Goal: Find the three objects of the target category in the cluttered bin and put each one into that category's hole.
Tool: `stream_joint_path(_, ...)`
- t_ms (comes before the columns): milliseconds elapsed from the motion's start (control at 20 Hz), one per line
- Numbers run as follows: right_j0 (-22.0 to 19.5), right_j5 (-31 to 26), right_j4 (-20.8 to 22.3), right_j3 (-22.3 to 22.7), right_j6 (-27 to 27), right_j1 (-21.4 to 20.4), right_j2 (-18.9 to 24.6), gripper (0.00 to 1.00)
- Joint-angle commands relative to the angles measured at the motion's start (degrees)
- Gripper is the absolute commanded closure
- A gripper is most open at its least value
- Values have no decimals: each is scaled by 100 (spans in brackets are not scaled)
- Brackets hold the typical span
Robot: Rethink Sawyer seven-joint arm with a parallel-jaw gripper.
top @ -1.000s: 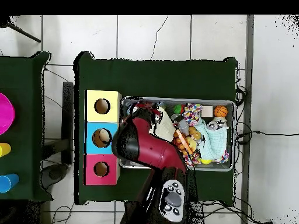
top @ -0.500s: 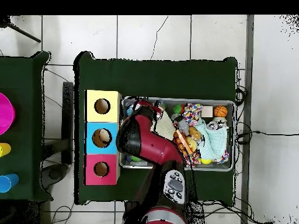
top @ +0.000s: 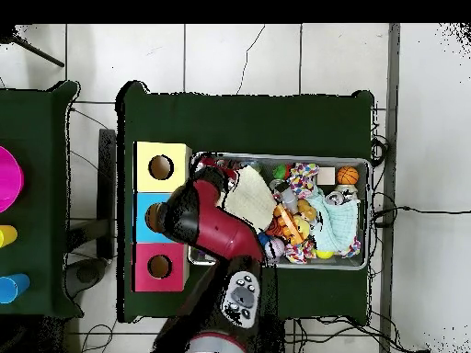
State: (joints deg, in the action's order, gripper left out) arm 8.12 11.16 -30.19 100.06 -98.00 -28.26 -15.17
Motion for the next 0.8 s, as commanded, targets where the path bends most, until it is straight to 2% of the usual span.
stream_joint_path(50, 420, -1221, -598, -477, -904, 263, -515, 0)
stream_joint_path(250, 349, -1294, -575, -742, -1000, 299, -373, 0)
stream_joint_path(400, 257, -1057, -529, -856, -1106, 430, -182, 0)
stream_joint_path(600, 295, -795, -614, -984, -1181, 702, -289, 0)
stream_joint_path(800, 240, -690, -544, -1035, -1143, 806, -303, 0)
